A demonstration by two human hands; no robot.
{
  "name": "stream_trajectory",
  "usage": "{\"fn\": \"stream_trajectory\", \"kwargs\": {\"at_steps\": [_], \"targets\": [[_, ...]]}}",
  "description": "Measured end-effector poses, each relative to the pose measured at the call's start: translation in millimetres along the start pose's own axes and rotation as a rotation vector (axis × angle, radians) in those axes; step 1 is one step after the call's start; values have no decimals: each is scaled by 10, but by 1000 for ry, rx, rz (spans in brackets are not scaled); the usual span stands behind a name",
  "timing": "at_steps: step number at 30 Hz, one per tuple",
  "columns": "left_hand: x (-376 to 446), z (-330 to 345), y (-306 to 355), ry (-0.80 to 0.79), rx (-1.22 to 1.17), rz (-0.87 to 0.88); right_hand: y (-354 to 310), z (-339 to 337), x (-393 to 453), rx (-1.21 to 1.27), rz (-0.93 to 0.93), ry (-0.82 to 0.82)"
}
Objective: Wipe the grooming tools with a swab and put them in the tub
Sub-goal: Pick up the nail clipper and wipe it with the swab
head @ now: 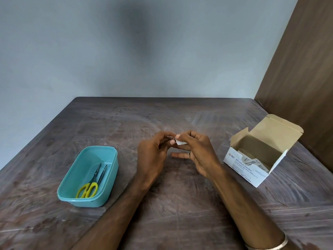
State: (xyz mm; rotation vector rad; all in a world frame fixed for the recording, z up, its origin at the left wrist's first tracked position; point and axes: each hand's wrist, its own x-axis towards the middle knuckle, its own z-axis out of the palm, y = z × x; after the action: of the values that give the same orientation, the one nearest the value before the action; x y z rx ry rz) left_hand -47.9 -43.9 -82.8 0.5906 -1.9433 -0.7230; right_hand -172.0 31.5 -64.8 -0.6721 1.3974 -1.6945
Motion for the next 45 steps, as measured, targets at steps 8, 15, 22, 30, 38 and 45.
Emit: {"fn": "stream_trajectory", "kwargs": {"at_steps": [8, 15, 22, 30, 38, 45], "targets": [[31, -16, 10, -19, -226, -202, -25, -25, 14, 41, 29, -57], [77, -89, 45, -43, -468, -452, -30, -53, 37, -16, 27, -99], [99, -116, 61, -77, -669, -546, -33, -36, 31, -4, 32, -74], [108, -136, 48, -77, -758, -590, -35, -72, 34, 9, 17, -35], [118, -140, 36, -97, -763, -582, -29, -61, 27, -33, 11, -44], [142, -152, 22, -50, -842, -599, -80, -94, 23, 3, 3, -16]]}}
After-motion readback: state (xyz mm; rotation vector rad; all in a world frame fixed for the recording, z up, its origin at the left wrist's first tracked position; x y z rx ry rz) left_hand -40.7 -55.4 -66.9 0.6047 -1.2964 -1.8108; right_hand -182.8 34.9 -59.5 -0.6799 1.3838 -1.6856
